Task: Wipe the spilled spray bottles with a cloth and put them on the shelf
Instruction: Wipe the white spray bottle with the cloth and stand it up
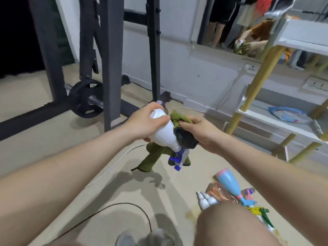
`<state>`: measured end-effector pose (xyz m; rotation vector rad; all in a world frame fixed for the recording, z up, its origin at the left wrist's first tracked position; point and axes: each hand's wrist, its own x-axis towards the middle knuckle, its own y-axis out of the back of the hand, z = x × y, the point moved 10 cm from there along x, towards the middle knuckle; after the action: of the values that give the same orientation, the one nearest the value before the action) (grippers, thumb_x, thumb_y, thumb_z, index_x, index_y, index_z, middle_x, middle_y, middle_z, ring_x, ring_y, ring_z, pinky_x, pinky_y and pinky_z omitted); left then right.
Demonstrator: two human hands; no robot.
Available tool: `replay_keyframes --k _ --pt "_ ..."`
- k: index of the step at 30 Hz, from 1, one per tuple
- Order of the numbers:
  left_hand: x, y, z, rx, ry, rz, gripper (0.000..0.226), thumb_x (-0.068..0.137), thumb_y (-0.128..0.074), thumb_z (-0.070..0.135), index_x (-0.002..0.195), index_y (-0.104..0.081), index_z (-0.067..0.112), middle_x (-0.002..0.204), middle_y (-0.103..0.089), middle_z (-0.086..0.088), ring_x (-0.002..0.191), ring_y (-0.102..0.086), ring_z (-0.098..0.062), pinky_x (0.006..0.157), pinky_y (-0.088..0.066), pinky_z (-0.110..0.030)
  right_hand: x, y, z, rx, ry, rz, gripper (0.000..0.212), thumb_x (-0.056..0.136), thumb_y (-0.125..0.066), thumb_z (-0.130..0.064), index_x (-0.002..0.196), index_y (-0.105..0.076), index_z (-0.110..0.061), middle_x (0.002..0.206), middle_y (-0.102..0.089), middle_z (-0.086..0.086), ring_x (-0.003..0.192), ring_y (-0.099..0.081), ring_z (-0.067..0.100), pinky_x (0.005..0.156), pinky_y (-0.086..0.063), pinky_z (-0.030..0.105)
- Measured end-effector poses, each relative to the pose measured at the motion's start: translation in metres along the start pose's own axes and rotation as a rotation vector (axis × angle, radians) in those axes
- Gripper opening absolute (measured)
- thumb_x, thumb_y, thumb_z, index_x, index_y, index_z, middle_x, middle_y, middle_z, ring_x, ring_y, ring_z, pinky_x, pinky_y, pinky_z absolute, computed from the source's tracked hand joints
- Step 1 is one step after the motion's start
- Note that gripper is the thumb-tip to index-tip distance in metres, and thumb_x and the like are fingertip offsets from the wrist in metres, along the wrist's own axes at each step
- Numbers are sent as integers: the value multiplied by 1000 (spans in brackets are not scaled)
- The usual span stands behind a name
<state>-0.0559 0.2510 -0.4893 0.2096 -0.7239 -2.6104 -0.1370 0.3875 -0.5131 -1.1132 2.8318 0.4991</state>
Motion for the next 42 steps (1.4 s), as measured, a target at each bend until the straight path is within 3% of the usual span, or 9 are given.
replay_keyframes --k 7,11,18,25,30,33,36,40,42 --pt "61 -56 -121 -185 257 -21 20 89 -59 39 109 -59 37 113 -56 -3 85 -62 -29 55 -58 -36 60 -30 97 -38 63 96 28 95 -55 -10 104 -76 -27 86 -70 -12 81 -64 11 73 -50 23" --pt "86 -108 -202 -316 452 -77 20 89 -62 42 109 -59 40 124 -53 1 92 -63 -24 51 -55 -29 98 -52 167 -73 78 97 32 93 -55 -12 115 -72 -28 94 -63 -20 95 -68 11 88 -51 30" --pt "129 -162 -247 -356 507 -205 29 86 -66 36 114 -59 41 116 -58 5 100 -65 -24 75 -61 -46 126 -49 214 -29 55 167 36 94 -47 -5 105 -71 -29 88 -63 -15 88 -65 17 79 -52 27" --pt "113 -224 -301 -491 739 -423 68 69 -64 25 129 -41 46 118 -55 14 108 -62 -17 95 -53 -43 151 -71 309 -389 -19 -29 48 98 -32 -46 134 -51 -22 105 -60 -7 111 -54 29 103 -40 48" --pt "109 -228 -343 133 546 -529 101 58 -76 43 144 -25 34 122 -55 -5 95 -65 -24 81 -56 -39 154 -55 373 -395 -359 0 36 103 -39 -34 67 -43 -32 67 -47 -5 86 -50 24 85 -49 45" --pt "111 -232 -341 12 567 -449 80 42 -83 35 113 -47 30 96 -66 0 69 -67 -18 68 -57 -32 141 -77 322 -226 -44 30 31 97 -42 -22 92 -63 -44 94 -62 -14 95 -54 8 91 -44 28" --pt "119 -231 -331 80 475 -388 81 43 -85 42 114 -47 33 106 -66 4 94 -66 -20 83 -55 -36 128 -80 330 -441 62 -20 45 96 -43 -22 139 -53 -26 137 -52 -11 129 -38 3 110 -29 23" --pt "124 -220 -310 296 343 -308 88 64 -84 44 139 -37 32 115 -53 4 100 -53 -18 85 -48 -32 155 -19 396 -456 -403 122 22 101 -43 -25 82 -51 -20 86 -58 4 88 -55 29 77 -43 36" --pt "133 -220 -294 343 257 -269 89 64 -82 46 139 -35 37 111 -49 5 98 -51 -17 80 -44 -29 162 -18 378 -252 -356 188 22 101 -43 -20 83 -56 -19 82 -58 3 81 -55 25 74 -44 34"
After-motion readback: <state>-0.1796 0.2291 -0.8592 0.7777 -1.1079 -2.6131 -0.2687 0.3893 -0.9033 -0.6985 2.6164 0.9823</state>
